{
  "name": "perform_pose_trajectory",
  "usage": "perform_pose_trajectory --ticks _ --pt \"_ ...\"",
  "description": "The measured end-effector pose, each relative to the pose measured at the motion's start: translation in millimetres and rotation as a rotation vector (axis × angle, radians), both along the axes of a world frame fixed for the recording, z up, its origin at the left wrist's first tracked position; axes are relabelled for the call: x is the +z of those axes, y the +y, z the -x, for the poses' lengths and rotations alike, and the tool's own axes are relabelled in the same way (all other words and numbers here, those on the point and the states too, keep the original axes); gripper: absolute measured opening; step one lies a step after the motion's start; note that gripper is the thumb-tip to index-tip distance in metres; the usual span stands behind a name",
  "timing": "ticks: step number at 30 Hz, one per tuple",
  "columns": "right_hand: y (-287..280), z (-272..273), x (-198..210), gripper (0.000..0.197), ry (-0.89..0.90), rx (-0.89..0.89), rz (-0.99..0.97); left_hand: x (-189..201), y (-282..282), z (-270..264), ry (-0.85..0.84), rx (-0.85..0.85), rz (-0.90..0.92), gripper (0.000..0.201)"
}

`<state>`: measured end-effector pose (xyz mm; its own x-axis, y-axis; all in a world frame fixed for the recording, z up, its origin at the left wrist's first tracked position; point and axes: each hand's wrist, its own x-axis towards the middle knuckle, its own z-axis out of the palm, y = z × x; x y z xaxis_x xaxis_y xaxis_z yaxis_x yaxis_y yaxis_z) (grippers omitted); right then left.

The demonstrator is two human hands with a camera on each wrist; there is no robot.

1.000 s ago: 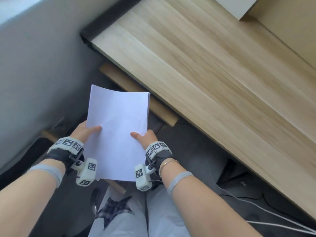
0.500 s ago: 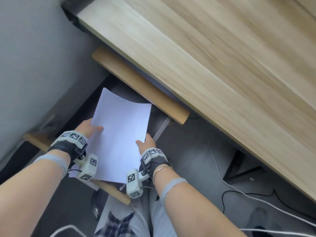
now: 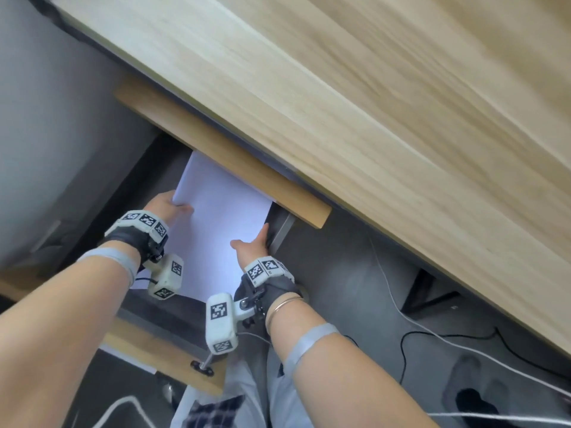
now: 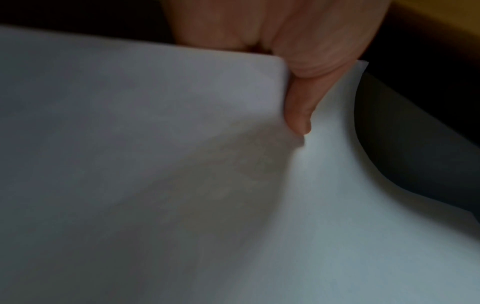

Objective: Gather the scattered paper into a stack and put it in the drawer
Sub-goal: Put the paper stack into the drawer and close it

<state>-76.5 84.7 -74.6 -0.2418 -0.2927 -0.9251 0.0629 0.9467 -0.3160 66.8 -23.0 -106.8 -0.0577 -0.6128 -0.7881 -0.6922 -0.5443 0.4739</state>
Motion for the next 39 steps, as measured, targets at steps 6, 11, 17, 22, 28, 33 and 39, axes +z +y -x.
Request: perform_pose_trajectory --ticks 6,11,17,22,28,33,39 --pt "-4.1 7.8 -4.7 0.082 -0.038 -0.025 -0.015 -21.9 -7.8 9.3 -0.023 -0.03 0.049 0.018" --pt "3.2 8.9 -6.3 0.076 -0.005 -0.01 0.139 -31.1 -9.9 15.7 -0.014 -0.039 0.04 0.02" --pt "5.7 20.9 -6.3 0.053 -0.05 -0.043 0.163 -35.2 -14.7 26.7 0.013 -0.051 0.048 0.018" --pt "9.2 23.8 -14.9 0.042 -0.025 -0.052 0.193 -46.3 -15.4 26.2 0.003 -0.038 0.079 0.033" --pt "10.8 29.7 -22.9 0.033 -0.009 -0.078 0.207 -49.5 -17.9 31.7 -0.039 -0.096 0.11 0.052" --pt "0.3 32.8 -12.0 0.022 -0.016 -0.082 0.195 -46.3 -14.2 26.1 -0.12 -0.199 0.193 0.078" --pt "-7.9 37.3 15.3 0.023 0.033 0.021 0.241 -22.7 -1.1 21.6 -0.097 -0.144 0.117 0.069"
